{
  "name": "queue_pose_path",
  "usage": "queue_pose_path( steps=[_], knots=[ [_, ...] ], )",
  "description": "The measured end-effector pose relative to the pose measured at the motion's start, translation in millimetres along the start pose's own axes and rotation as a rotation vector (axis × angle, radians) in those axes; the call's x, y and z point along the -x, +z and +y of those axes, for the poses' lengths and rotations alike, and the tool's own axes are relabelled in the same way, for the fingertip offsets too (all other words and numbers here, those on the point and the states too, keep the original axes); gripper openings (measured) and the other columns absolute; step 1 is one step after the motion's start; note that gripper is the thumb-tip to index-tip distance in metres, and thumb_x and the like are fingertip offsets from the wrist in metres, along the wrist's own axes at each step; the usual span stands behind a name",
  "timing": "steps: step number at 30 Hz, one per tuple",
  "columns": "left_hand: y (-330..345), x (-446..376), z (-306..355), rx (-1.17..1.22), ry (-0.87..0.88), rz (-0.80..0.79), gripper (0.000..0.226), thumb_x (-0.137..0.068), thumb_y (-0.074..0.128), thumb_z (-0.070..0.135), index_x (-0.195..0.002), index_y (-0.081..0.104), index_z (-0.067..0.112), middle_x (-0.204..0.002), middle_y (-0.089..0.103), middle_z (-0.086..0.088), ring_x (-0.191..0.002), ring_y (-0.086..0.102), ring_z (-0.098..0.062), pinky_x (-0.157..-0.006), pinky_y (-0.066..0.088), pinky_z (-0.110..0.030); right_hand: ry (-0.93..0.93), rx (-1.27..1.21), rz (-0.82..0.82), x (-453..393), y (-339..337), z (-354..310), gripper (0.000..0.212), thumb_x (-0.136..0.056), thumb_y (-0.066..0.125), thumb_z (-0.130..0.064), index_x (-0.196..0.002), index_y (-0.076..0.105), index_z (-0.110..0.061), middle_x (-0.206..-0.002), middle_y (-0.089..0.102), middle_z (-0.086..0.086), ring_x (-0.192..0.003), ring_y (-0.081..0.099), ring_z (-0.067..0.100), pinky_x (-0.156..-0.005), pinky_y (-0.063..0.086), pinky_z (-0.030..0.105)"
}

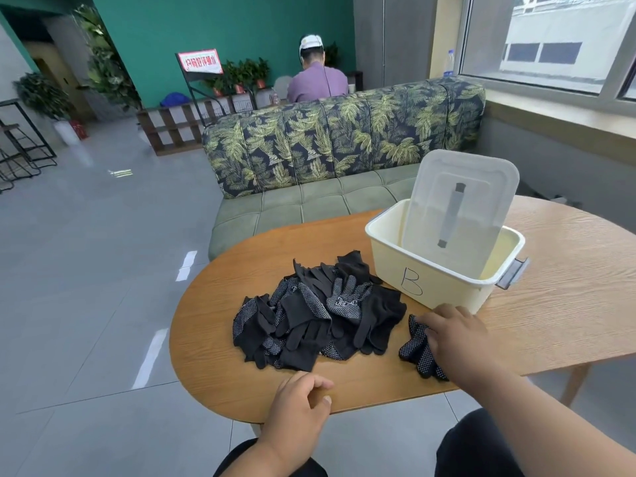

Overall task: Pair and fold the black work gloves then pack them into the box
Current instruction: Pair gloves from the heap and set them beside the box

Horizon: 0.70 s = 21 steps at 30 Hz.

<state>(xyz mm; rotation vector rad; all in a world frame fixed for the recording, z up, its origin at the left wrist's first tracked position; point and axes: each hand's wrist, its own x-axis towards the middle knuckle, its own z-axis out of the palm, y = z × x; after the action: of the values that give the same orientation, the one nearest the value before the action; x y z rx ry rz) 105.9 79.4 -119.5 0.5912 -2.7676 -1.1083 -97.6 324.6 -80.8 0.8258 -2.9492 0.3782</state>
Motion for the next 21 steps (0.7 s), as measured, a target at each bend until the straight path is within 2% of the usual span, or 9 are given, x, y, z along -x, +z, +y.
queue_pose_path(
  steps=[4, 6, 11, 15, 16, 18, 21],
  knots=[
    [-1, 1, 1, 0.000, -0.003, 0.007, 0.016, -0.095, 0.063, 0.028, -0.100, 0.065, 0.043, -0.110, 0.059, 0.029, -0.118, 0.046, 0.007, -0.100, 0.037, -0.013, -0.017, 0.067, -0.173, 0, 0, -14, 0.048, -0.096, 0.052, -0.014, -0.135, 0.058, -0.042, -0.127, 0.055, -0.009, -0.118, 0.050, 0.020, -0.096, 0.043, 0.032],
    [-2, 1, 1, 0.001, -0.005, 0.007, 0.016, -0.096, 0.062, 0.028, -0.100, 0.065, 0.043, -0.110, 0.059, 0.029, -0.118, 0.046, 0.007, -0.100, 0.037, -0.013, -0.003, 0.089, -0.189, -3, -5, -19, 0.052, -0.092, 0.053, -0.011, -0.134, 0.057, -0.041, -0.126, 0.055, -0.008, -0.116, 0.051, 0.020, -0.093, 0.043, 0.031],
    [-2, 1, 1, 0.020, -0.027, 0.004, 0.018, -0.096, 0.063, 0.028, -0.101, 0.063, 0.046, -0.112, 0.058, 0.030, -0.119, 0.048, 0.006, -0.101, 0.038, -0.013, -0.025, 0.054, -0.136, -7, -3, -45, 0.048, -0.095, 0.051, -0.029, -0.141, 0.054, -0.042, -0.135, 0.053, -0.005, -0.126, 0.049, 0.023, -0.104, 0.041, 0.036],
    [-2, 0, -1, 0.006, -0.011, 0.048, 0.023, -0.090, 0.064, 0.030, -0.105, 0.061, 0.047, -0.120, 0.047, 0.034, -0.123, 0.046, 0.003, -0.107, 0.040, -0.022, -0.161, 0.047, -0.211, -4, 11, -72, 0.054, -0.099, 0.047, -0.039, -0.153, 0.041, -0.044, -0.143, 0.051, -0.005, -0.133, 0.045, 0.025, -0.112, 0.034, 0.041],
    [-3, 0, -2, -0.017, -0.008, 0.066, 0.027, -0.089, 0.064, 0.030, -0.109, 0.060, 0.048, -0.126, 0.041, 0.034, -0.126, 0.042, 0.002, -0.109, 0.037, -0.021, -0.167, 0.074, -0.242, -3, 15, -78, 0.055, -0.101, 0.043, -0.039, -0.156, 0.037, -0.043, -0.148, 0.049, -0.003, -0.137, 0.042, 0.026, -0.116, 0.030, 0.044],
    [-8, 0, -3, -0.107, -0.033, 0.102, 0.041, -0.089, 0.064, 0.032, -0.126, 0.057, 0.049, -0.143, 0.028, 0.022, -0.135, 0.031, -0.005, -0.112, 0.029, -0.022, -0.157, 0.142, -0.293, -1, 25, -86, 0.056, -0.104, 0.038, -0.038, -0.160, 0.031, -0.038, -0.157, 0.042, 0.002, -0.143, 0.036, 0.029, -0.120, 0.025, 0.047],
    [-17, -3, -7, -0.240, -0.108, 0.084, 0.055, -0.093, 0.057, 0.045, -0.146, 0.045, 0.051, -0.160, 0.017, 0.013, -0.142, 0.021, -0.014, -0.119, 0.028, -0.033, -0.186, 0.218, -0.275, 4, 34, -92, 0.065, -0.103, 0.047, -0.028, -0.164, 0.025, -0.027, -0.161, 0.038, 0.004, -0.144, 0.034, 0.031, -0.120, 0.024, 0.046]
  ],
)
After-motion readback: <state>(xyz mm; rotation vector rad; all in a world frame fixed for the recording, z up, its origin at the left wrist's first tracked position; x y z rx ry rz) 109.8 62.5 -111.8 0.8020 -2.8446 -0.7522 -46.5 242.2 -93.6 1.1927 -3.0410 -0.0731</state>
